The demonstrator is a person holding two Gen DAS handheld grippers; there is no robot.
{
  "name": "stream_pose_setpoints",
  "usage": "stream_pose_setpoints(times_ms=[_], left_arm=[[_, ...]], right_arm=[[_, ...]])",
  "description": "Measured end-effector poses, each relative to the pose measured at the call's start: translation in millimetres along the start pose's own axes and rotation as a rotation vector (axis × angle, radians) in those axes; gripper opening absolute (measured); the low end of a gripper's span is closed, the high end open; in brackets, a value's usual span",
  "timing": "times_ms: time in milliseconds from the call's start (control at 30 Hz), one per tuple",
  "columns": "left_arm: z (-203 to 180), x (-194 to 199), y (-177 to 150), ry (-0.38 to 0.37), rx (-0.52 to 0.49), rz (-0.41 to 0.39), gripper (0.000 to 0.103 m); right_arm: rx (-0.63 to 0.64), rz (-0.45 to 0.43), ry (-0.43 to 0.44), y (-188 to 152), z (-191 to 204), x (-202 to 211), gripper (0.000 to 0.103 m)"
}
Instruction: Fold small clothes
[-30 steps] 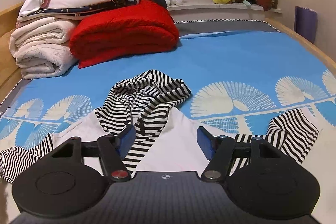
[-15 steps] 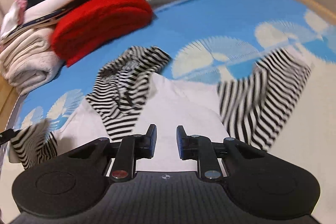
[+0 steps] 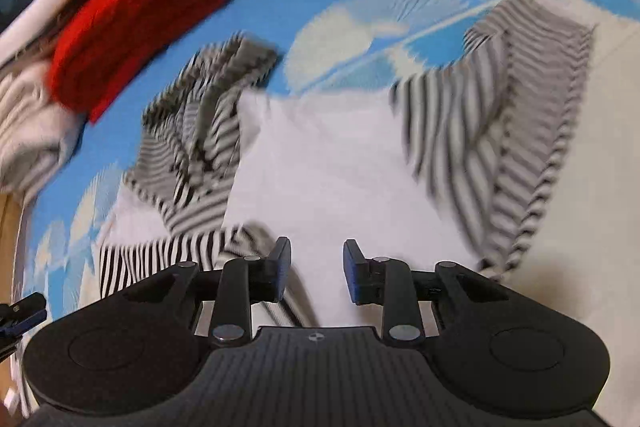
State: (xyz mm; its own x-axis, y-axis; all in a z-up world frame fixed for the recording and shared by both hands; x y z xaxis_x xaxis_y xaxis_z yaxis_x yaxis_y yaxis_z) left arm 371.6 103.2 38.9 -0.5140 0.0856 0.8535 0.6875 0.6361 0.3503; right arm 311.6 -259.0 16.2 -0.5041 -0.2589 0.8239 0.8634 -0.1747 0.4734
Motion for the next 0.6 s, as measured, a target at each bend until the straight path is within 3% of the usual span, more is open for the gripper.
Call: stream_pose_setpoints(times_ms=[100,200,267,333,400,433,500,533,567,600], left_arm=[[13,-5,9,-0.002,0.053,0.04,0.023],[16,-1,13,-0.004,0.038,0.033,0.023],[17,5,16,-0.016,0.034,0.039,0.023],[17,1,12,-0.024,0.036,0.046,0.023],[16,-2,12,-0.022,0.038,0.048,0.023],[16,-3,13,-0.02,0.038,0.046,0.023],[17,-3,16,-0.02,0.035,0.044,0.023],[18,-2,18,-0.018,0.031,0.04,0.023],[18,-2,19,-0.015,0.026,0.034,0.023],[19,-1,21,-0.012,0.021,0.027,0.023]], right_arm=[[0.075,0.063,0.067,-8,28,-20,0.033],[0.235,0.062,0.108,-14,67,-29,0.048],[0.371,0.041,0.078,-18,91,-33,0.062],[0.508,0.02,0.006,-25,111,-39,0.07],[0.631,0.013,-0.108,-32,123,-48,0.07],[0.669,0.008,-0.157,-35,127,-52,0.066],[0.666,-0.001,-0.204,-33,123,-56,0.045],[0.63,-0.002,-0.196,-29,117,-56,0.018],[0.583,-0.009,-0.175,-24,108,-52,0.004],[0.535,-0.037,-0.154,-18,100,-47,0.004]])
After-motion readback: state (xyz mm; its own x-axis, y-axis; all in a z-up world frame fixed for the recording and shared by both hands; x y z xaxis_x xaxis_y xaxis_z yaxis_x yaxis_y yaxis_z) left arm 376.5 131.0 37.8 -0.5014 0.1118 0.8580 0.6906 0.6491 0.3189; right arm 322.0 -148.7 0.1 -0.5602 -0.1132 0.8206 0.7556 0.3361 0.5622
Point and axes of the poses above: each gripper's, at about its wrist camera, not at the fingertips, and x roughly against the way its jaws point, z to its left, y to its top, the point moved 1 cm from there along -x, roughly the way its jaws point, and after that the axes turned 14 degrees about x, right-handed, at the moved point
